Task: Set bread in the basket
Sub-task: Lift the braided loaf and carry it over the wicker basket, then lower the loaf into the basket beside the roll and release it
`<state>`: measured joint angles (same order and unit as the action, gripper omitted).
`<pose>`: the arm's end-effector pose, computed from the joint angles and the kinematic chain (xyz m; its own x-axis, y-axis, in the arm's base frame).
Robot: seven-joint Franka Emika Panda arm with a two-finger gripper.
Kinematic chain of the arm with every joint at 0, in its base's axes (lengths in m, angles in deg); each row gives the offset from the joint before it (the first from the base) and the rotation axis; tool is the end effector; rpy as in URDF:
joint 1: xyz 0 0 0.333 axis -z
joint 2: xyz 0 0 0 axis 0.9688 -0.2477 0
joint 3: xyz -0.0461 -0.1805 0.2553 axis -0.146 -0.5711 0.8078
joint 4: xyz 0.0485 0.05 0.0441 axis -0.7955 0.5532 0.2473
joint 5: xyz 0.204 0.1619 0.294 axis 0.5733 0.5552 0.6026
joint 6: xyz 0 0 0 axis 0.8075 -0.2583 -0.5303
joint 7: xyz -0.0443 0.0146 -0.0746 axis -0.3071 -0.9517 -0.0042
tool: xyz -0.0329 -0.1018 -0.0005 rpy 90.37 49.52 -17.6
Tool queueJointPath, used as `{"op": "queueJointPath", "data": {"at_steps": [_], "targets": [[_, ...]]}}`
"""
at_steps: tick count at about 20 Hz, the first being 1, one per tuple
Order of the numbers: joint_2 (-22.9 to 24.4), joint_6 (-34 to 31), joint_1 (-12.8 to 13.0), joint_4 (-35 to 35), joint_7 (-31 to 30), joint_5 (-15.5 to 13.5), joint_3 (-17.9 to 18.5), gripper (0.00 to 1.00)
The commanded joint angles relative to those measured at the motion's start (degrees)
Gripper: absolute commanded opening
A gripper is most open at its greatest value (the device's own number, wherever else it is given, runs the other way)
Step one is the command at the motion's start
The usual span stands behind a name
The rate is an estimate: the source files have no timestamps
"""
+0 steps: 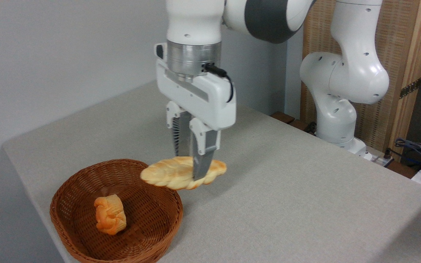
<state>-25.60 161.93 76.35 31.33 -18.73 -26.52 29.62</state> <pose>0.5210 0.0372 0.5447 0.6455 -0.7459 0.1642 -0.7385 -0.6644 -0.1151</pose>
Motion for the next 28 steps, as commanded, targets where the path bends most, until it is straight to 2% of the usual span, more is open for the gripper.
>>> {"op": "queueJointPath", "data": {"at_steps": [1, 4, 6, 7, 9, 10, 11, 28], "targets": [[-6.03, 0.85, 0.09, -6.87, 0.19, -2.96, -1.57, 0.59], [-9.81, 0.85, 0.09, -11.09, 0.01, -6.12, -1.57, 0.57], [-11.92, 0.85, 0.09, -13.12, -0.16, -7.01, -1.74, 0.58], [-12.45, 0.94, 0.18, -13.39, -0.34, -7.19, -1.83, 0.61], [-13.59, 1.99, 0.18, -13.48, -0.78, -8.15, -2.79, 0.77], [-13.77, 3.73, 0.18, -13.39, -0.78, -8.07, -3.06, 0.91], [-14.04, 4.80, 0.18, -13.39, -0.78, -7.98, -3.32, 1.00], [-13.69, 4.64, 0.09, -13.39, -0.87, -8.07, -2.62, 1.00]]}}
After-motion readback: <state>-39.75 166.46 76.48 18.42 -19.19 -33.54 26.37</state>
